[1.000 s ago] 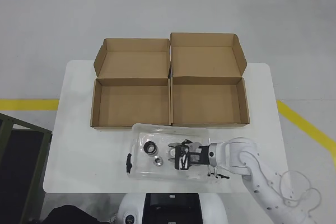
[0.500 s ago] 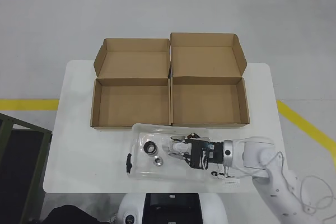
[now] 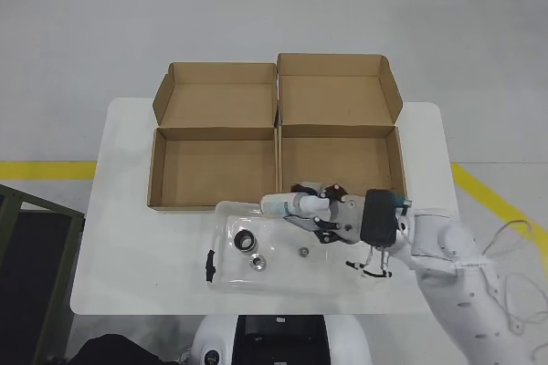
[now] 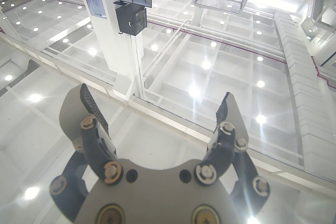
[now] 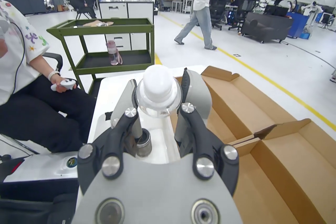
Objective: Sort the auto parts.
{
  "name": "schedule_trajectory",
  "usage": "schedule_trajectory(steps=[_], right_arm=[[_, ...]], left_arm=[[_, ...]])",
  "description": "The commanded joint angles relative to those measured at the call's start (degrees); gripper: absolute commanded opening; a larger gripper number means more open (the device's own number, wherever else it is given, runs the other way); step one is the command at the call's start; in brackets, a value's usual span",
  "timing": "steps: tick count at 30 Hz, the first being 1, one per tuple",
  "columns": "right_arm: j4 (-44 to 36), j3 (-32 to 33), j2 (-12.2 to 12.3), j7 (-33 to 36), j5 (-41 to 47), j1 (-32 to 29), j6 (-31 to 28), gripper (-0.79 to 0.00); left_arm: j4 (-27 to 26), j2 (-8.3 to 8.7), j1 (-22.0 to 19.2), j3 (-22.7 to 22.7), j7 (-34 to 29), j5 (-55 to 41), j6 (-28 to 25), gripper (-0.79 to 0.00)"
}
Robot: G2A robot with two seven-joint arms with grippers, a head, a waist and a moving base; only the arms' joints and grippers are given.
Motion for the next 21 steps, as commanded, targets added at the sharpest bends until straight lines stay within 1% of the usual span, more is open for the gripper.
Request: schedule_trajectory(steps=[1, 8, 17, 21], right_arm=[[0.1, 0.7, 0.0, -1.0, 1.2, 0.5, -0.2, -0.785], [0.3, 5.0, 0.3, -4.1, 4.5, 1.9, -0.3, -0.785], [-0.4, 9.2, 0.5, -8.6, 9.4, 1.8, -2.7, -0.785], [-1.6, 10.6, 0.5, -10.2, 10.1, 1.2, -3.5, -0.785]], left_arm=[[0.0, 0.00, 0.0, 0.0, 0.0, 0.0, 0.0, 0.000], [0.0, 0.00, 0.0, 0.0, 0.0, 0.0, 0.0, 0.000], [0.0, 0.00, 0.0, 0.0, 0.0, 0.0, 0.0, 0.000], [0.0, 0.00, 0.0, 0.0, 0.0, 0.0, 0.0, 0.000]])
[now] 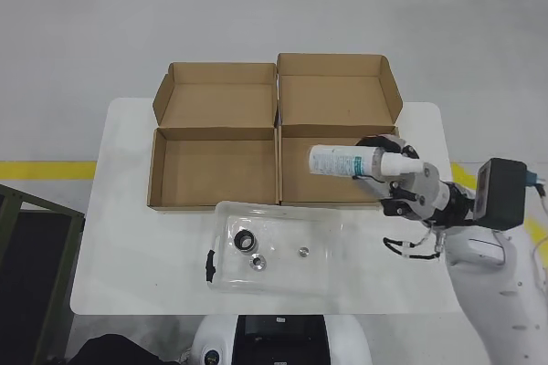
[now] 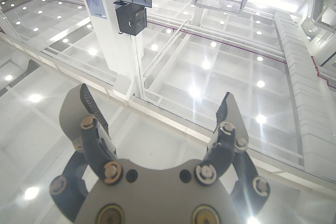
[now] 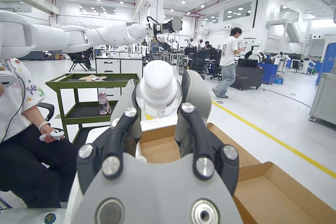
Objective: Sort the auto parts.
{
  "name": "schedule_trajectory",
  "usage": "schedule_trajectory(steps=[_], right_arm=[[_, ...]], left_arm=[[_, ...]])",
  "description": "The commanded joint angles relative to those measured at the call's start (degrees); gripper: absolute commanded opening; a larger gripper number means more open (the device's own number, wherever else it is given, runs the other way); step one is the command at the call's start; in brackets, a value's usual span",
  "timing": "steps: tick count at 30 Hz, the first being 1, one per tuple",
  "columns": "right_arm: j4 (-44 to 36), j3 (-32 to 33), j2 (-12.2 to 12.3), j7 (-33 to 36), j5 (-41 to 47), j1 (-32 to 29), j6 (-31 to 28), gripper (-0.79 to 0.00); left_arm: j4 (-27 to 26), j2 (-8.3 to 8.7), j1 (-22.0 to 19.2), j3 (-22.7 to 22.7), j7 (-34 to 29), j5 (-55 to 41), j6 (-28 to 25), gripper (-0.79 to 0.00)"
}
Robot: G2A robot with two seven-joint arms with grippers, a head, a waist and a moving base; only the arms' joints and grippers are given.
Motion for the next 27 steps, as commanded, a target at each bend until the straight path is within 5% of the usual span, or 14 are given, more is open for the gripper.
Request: schedule_trajectory(steps=[1, 12, 27], right_arm=[[-0.5, 0.5, 0.0, -0.8, 0.2, -0.3, -0.1, -0.785], [-1.0, 0.3, -0.4, -4.4, -3.2, -0.9, -2.2, -0.785], [7.6, -6.7, -0.9, 3.1, -9.0, 1.3, -0.2, -0.785]], left_arm=[[0.0, 0.00, 0.0, 0.0, 0.0, 0.0, 0.0, 0.000], [0.0, 0.00, 0.0, 0.0, 0.0, 0.0, 0.0, 0.000], [0.0, 0.00, 0.0, 0.0, 0.0, 0.0, 0.0, 0.000]])
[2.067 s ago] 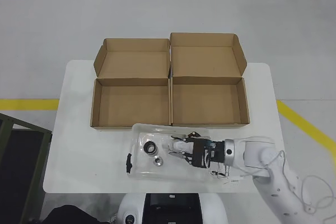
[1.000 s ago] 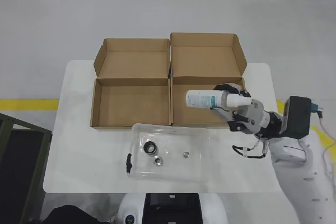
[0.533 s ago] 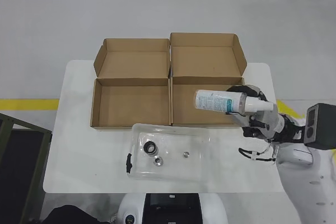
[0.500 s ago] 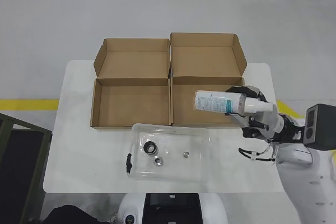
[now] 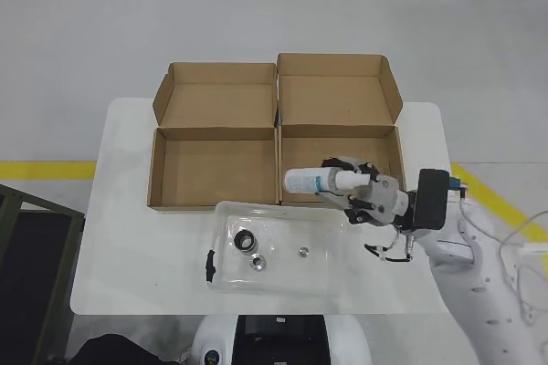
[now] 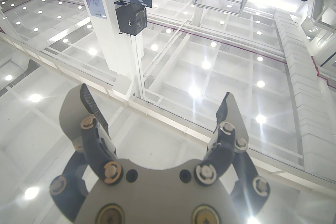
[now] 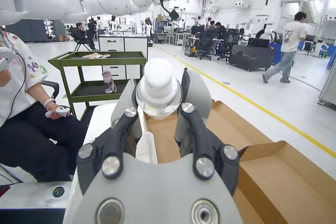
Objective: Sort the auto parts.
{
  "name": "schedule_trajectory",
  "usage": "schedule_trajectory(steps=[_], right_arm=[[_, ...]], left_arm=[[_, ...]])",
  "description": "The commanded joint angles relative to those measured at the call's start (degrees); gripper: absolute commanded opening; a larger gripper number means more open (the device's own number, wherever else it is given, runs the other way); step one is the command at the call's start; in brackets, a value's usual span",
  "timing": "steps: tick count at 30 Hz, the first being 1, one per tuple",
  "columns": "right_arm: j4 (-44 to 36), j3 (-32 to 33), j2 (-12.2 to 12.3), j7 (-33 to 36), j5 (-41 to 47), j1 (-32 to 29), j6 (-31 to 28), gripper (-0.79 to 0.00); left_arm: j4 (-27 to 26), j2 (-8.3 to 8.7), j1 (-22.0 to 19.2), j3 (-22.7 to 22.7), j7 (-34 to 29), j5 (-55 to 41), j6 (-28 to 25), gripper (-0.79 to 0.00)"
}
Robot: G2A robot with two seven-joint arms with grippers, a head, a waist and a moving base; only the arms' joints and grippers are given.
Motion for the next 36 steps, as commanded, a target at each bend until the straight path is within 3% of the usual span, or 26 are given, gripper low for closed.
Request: schedule_trajectory(steps=[1, 11, 36], right_arm=[[2.0, -1.1, -0.1, 1.0, -0.3, 0.9, 0.2, -0.785], [9.4, -5.3, -0.6, 5.7, -1.8, 4.7, 2.1, -0.785], [20.7, -12.1, -2.1, 17.7, -9.5, 13.6, 16.0, -0.785]], left_arm=[[0.0, 0.00, 0.0, 0.0, 0.0, 0.0, 0.0, 0.000], [0.0, 0.00, 0.0, 0.0, 0.0, 0.0, 0.0, 0.000], [0.0, 0.00, 0.0, 0.0, 0.0, 0.0, 0.0, 0.000]])
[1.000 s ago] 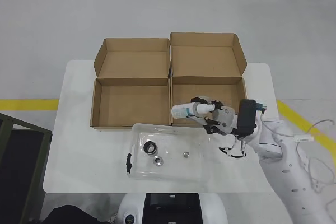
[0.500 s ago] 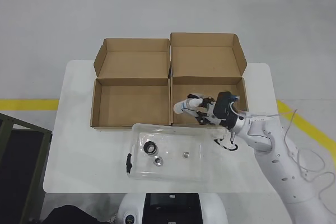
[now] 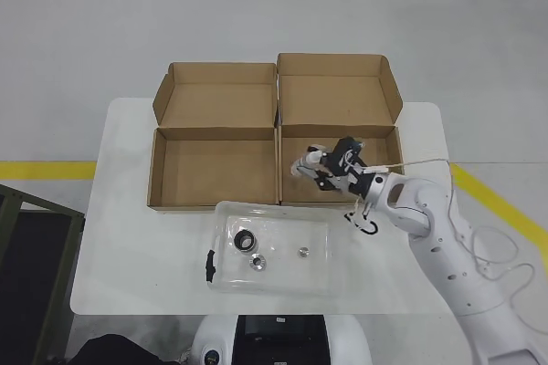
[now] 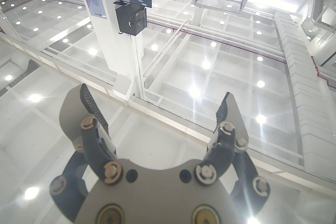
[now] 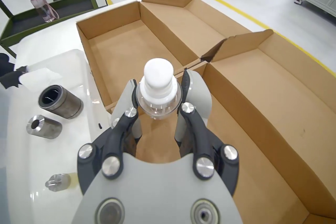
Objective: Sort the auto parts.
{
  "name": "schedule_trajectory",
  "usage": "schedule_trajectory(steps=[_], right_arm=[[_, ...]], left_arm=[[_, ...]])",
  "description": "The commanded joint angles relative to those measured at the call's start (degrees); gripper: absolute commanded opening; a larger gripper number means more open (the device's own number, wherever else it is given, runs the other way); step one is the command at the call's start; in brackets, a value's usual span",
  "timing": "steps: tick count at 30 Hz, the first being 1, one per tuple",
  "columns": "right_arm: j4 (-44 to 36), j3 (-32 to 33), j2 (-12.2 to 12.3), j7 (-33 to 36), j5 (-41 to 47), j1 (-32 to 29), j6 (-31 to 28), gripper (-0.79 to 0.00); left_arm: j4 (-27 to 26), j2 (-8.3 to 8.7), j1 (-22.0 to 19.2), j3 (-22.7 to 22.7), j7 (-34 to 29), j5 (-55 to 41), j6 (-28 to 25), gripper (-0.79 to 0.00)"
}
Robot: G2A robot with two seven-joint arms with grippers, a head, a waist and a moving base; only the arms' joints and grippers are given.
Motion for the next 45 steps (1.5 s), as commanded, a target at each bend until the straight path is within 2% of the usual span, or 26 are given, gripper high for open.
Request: schedule_trajectory(steps=[1, 15, 21, 24, 27, 28, 29, 37, 45], right_arm=[[0.5, -0.5, -0.1, 0.5, -0.6, 0.4, 0.9, -0.785], [6.0, -4.2, -1.2, 2.8, -4.2, 3.7, 4.1, -0.785], [8.2, -5.3, -1.6, 3.3, -4.6, 4.8, 4.5, -0.711], [9.1, -5.8, -1.8, 3.3, -4.9, 5.2, 4.7, -0.613], [9.6, -6.2, -2.0, 3.2, -5.3, 5.4, 4.9, -0.416], [9.7, -6.3, -2.0, 3.1, -5.4, 5.4, 5.0, -0.305], [9.9, -6.3, -2.1, 3.0, -5.4, 5.5, 5.0, -0.015], [6.9, -4.9, -1.8, 2.2, -5.1, 4.8, 4.3, 0.000], [-6.2, 1.3, 0.2, 5.2, -7.0, -1.0, 1.5, 0.000]], left_arm=[[0.0, 0.00, 0.0, 0.0, 0.0, 0.0, 0.0, 0.000], [0.0, 0.00, 0.0, 0.0, 0.0, 0.0, 0.0, 0.000], [0.0, 0.00, 0.0, 0.0, 0.0, 0.0, 0.0, 0.000], [0.0, 0.00, 0.0, 0.0, 0.0, 0.0, 0.0, 0.000], [0.0, 0.00, 0.0, 0.0, 0.0, 0.0, 0.0, 0.000], [0.0, 0.00, 0.0, 0.0, 0.0, 0.0, 0.0, 0.000], [0.0, 0.00, 0.0, 0.0, 0.0, 0.0, 0.0, 0.000], [0.0, 0.00, 0.0, 0.0, 0.0, 0.0, 0.0, 0.000], [0.0, 0.00, 0.0, 0.0, 0.0, 0.0, 0.0, 0.000]])
